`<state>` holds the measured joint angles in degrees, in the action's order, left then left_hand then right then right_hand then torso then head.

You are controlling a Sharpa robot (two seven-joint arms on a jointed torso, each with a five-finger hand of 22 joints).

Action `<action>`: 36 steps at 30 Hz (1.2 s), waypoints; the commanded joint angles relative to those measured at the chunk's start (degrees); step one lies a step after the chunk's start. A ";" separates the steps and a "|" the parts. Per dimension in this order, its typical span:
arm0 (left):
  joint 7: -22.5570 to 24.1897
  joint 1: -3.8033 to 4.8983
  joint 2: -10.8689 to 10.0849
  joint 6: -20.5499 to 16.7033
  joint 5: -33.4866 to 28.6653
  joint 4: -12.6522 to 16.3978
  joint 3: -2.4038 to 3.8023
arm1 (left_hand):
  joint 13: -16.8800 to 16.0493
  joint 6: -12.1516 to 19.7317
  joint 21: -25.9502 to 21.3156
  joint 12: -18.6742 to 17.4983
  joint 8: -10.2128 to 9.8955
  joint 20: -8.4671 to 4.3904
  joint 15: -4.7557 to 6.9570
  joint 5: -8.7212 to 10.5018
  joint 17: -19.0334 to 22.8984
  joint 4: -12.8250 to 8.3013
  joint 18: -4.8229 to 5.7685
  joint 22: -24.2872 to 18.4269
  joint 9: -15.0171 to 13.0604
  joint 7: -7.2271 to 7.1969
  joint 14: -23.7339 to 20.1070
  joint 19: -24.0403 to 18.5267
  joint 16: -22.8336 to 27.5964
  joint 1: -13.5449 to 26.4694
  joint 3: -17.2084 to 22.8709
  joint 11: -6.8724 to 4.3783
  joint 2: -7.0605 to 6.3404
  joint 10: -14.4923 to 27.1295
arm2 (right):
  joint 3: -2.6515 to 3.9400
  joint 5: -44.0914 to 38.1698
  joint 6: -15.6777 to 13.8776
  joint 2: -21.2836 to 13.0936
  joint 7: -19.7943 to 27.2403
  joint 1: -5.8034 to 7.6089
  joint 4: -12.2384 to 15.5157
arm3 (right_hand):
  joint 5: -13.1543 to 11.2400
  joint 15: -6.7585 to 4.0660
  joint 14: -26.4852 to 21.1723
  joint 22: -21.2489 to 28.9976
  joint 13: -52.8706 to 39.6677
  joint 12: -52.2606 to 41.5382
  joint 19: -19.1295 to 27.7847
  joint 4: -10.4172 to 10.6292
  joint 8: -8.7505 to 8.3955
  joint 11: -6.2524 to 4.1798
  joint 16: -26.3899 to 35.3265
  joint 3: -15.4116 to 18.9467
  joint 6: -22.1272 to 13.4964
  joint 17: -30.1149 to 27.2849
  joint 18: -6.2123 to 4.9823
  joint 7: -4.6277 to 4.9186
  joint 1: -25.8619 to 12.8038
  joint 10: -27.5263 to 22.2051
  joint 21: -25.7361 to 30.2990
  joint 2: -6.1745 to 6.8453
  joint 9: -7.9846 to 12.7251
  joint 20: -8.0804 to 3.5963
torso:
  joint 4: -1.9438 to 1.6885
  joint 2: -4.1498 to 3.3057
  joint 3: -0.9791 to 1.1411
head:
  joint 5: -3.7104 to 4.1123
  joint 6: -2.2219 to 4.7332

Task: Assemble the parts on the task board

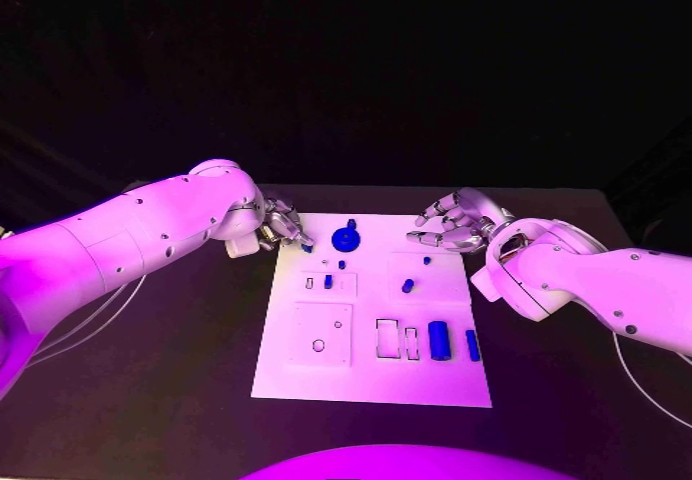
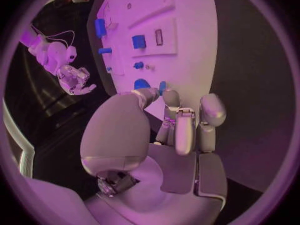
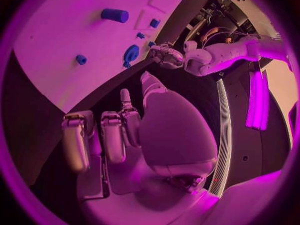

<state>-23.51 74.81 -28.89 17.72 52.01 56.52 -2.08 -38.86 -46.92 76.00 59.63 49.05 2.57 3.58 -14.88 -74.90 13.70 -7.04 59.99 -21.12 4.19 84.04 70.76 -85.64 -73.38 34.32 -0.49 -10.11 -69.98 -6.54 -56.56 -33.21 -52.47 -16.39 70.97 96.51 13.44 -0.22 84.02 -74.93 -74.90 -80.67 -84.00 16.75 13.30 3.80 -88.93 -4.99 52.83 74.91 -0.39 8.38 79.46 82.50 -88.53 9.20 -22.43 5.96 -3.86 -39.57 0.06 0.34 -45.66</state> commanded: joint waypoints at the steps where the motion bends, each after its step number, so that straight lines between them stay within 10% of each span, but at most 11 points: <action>1: 0.82 0.04 -1.59 -1.50 -6.21 2.32 0.08 | -0.47 -0.82 0.28 0.46 -0.05 0.07 0.29 -0.56 -5.18 -10.23 0.72 0.24 -4.28 -0.29 3.48 0.52 -0.26 0.91 10.83 -0.08 -0.15 -0.92 | 0.02 -0.11 0.26 -0.06 0.67 -0.02 0.03 | 0.37 -0.34 5.28 -14.14 -7.40 -0.27 -5.22 -0.02 0.26 -0.22 0.22 -0.13 -0.25 12.34 -0.04 -0.09 -0.17 0.33 0.27 -0.41 -0.05 -0.50 | -0.30 0.25 0.05 | -0.02 -0.17; 20: 1.66 -0.42 -10.72 -7.46 5.09 18.92 0.09 | -2.24 -1.99 1.27 1.52 -0.25 -0.19 0.57 -1.60 -5.83 -11.43 1.05 2.00 -4.60 -0.64 3.68 1.65 -0.57 2.23 12.46 -0.42 -1.23 -2.58 | 0.01 0.02 0.20 -0.78 0.78 -0.05 0.28 | 0.55 -0.35 5.28 -14.16 -7.35 -0.22 -5.23 -0.03 0.27 -0.23 0.22 -0.14 -0.27 12.34 -0.03 -0.09 -0.22 0.30 0.25 -0.41 -0.04 -0.51 | -0.57 0.32 0.01 | -0.19 -0.36; 36: -2.52 -2.49 -11.54 -9.61 9.52 23.17 -0.32 | -3.73 -3.04 1.63 2.27 -0.62 -0.48 0.86 -3.37 -6.33 -12.10 1.13 2.45 -4.84 -0.95 3.84 2.03 -0.83 3.50 13.74 -0.73 -2.04 -3.93 | 0.01 0.10 0.28 -0.65 0.87 -0.19 0.44 | 0.74 -0.36 5.28 -14.10 -7.31 -0.18 -5.19 -0.03 0.29 -0.23 0.23 -0.14 -0.30 12.31 -0.06 -0.10 -0.30 0.27 0.35 -0.39 -0.03 -0.53 | -0.38 0.25 0.04 | -0.61 -0.56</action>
<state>-24.41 72.45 -40.54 9.18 60.32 79.40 -2.39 -42.54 -49.41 77.41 61.57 48.66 2.16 3.99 -18.11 -74.91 13.04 -7.05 62.46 -24.41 3.35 84.05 72.39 -86.15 -70.44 36.24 -1.22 -12.30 -73.55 -6.54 -56.31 -33.21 -53.16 -16.26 70.83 96.84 13.98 -0.22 84.02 -74.93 -74.94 -80.67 -84.00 16.74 13.30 3.80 -88.93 -4.99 52.83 74.94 -0.39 8.38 79.46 82.50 -88.53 9.20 -22.41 5.96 -4.23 -39.30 0.08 -0.26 -46.16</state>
